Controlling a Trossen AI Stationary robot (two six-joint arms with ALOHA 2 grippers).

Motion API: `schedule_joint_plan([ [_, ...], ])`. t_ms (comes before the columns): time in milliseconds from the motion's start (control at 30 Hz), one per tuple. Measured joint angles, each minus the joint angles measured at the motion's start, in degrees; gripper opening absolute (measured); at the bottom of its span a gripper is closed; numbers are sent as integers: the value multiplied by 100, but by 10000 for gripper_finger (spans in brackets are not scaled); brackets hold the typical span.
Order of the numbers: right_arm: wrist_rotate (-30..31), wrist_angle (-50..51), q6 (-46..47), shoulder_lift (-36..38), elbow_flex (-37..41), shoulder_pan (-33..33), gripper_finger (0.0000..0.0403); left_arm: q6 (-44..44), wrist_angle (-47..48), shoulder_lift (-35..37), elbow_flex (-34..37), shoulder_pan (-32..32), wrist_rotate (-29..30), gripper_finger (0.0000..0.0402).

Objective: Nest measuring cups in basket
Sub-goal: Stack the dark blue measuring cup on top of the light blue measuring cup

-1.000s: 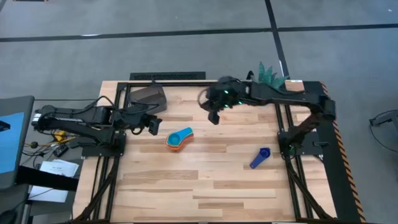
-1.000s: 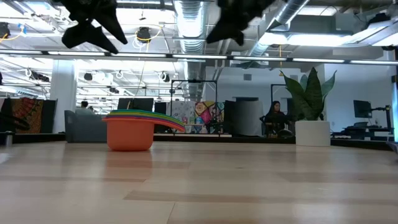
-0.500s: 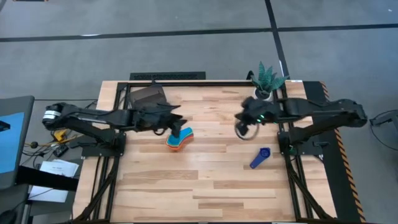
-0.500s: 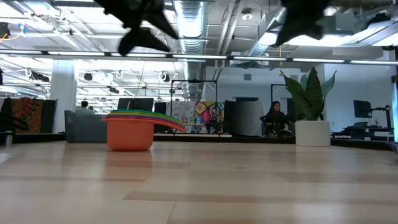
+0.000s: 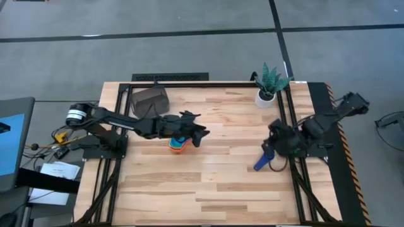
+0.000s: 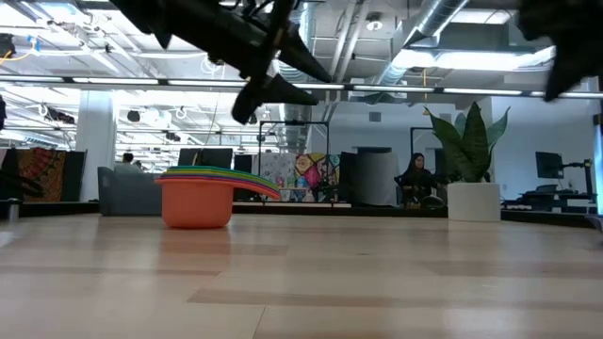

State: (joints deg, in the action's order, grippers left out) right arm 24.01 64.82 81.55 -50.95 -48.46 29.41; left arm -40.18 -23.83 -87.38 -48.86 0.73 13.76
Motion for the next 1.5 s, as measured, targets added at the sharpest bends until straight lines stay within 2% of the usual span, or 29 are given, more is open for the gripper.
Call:
schedule_joint_plan([
  [167,-178,128,1975,-229,543,922,23,-7,-559,-252,-2,-6,-201,160],
  [333,-568,85,3623,-494,895,1352,66,72,-573,-269,-2,-85,-442,160],
  [500,-1205,161,4152,-767,972,1289,130,244,-567,-269,-2,-178,-758,160],
  [700,-1387,179,4379,-1123,973,938,229,257,-558,-269,-2,-197,-1283,160],
  [800,-1515,119,4456,-1301,1091,625,253,279,-487,-266,-2,-197,-1524,160],
  [900,-1644,-463,4421,-1354,1341,321,252,463,-475,-260,-2,-199,-1654,160],
  [1067,-1679,-1282,4442,-1407,1707,69,228,747,-364,-87,-7,-252,-1981,160],
  [1167,-1759,-1338,4482,-1493,1784,36,209,808,-276,64,-7,-291,-2145,160],
  [1400,-2117,-1420,4401,-1682,1763,104,162,1140,377,563,-7,-297,-2099,160],
  [1500,-2011,-1545,4172,-1690,1777,188,147,1351,684,784,-7,-297,-1990,160],
])
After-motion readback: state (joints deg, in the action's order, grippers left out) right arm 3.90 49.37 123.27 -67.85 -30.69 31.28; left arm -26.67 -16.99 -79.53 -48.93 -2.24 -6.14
